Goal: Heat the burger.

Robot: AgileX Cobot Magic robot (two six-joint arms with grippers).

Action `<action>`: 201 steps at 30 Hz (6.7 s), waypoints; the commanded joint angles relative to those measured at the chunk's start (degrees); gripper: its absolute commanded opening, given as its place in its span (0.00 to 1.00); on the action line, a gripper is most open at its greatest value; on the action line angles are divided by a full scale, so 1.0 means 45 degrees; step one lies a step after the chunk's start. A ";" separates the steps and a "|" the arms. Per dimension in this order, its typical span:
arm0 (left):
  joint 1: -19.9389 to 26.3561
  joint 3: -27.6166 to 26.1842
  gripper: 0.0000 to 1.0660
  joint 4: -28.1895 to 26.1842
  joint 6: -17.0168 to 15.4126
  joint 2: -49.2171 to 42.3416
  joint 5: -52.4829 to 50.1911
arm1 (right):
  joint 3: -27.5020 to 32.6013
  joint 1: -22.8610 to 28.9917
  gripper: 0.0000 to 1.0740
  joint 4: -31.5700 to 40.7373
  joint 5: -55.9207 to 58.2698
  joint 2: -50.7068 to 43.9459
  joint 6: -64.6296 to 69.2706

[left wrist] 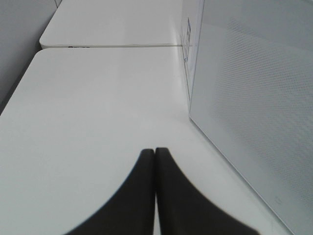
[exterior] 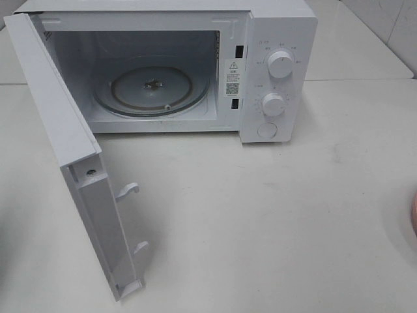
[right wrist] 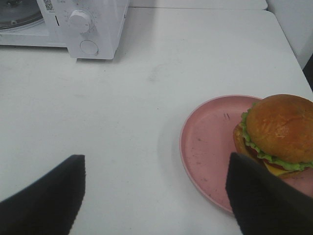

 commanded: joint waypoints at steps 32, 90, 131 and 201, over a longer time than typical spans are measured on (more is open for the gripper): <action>-0.4125 -0.0242 0.00 0.2165 -0.1375 1.0148 -1.2440 | 0.0013 -0.0051 0.71 0.0038 -0.0127 -0.0357 -0.0076; -0.9307 -1.1701 0.00 -0.8836 0.6010 1.5750 -0.7932 | 0.0013 -0.0051 0.71 0.0038 -0.0127 -0.0357 -0.0076; -0.7181 -0.6875 0.95 -0.8200 0.6494 0.8212 0.6748 | 0.0013 -0.0051 0.71 0.0038 -0.0127 -0.0357 -0.0076; 0.0229 -0.2737 0.95 0.0178 -0.0866 -0.9600 1.3216 | 0.0013 -0.0051 0.71 0.0038 -0.0127 -0.0344 -0.0076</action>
